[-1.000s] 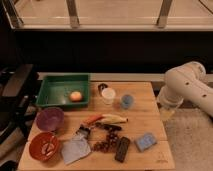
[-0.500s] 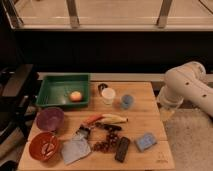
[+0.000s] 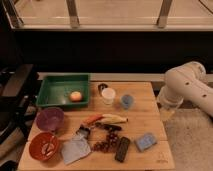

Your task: Place grapes in purple bowl

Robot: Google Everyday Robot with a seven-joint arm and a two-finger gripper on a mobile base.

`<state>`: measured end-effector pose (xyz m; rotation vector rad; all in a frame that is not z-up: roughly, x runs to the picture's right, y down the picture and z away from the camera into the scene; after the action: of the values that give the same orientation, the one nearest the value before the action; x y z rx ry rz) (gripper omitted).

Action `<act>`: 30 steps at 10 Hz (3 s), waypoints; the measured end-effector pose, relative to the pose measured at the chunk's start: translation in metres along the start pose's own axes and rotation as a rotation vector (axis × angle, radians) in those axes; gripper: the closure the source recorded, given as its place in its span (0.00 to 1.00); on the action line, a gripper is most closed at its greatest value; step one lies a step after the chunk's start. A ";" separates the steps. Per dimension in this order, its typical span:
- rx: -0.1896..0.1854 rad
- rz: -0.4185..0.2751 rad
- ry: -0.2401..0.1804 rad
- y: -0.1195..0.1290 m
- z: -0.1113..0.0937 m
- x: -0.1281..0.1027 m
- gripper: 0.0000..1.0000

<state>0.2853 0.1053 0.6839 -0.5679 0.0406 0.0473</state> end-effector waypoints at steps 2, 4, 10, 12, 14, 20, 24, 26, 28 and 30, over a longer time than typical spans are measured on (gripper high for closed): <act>0.000 -0.039 -0.010 0.000 -0.001 -0.003 0.35; -0.009 -0.151 -0.041 0.009 -0.002 -0.025 0.35; -0.087 -0.714 -0.293 0.070 0.003 -0.132 0.35; -0.092 -0.894 -0.366 0.093 0.002 -0.147 0.35; -0.093 -0.981 -0.402 0.105 0.000 -0.153 0.35; -0.063 -0.974 -0.333 0.081 0.049 -0.193 0.35; -0.060 -0.950 -0.360 0.059 0.097 -0.212 0.35; -0.068 -0.933 -0.395 0.058 0.111 -0.215 0.35; -0.079 -0.932 -0.428 0.064 0.119 -0.219 0.35; -0.090 -0.930 -0.460 0.070 0.127 -0.223 0.35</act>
<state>0.0624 0.2255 0.7643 -0.6102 -0.6752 -0.7280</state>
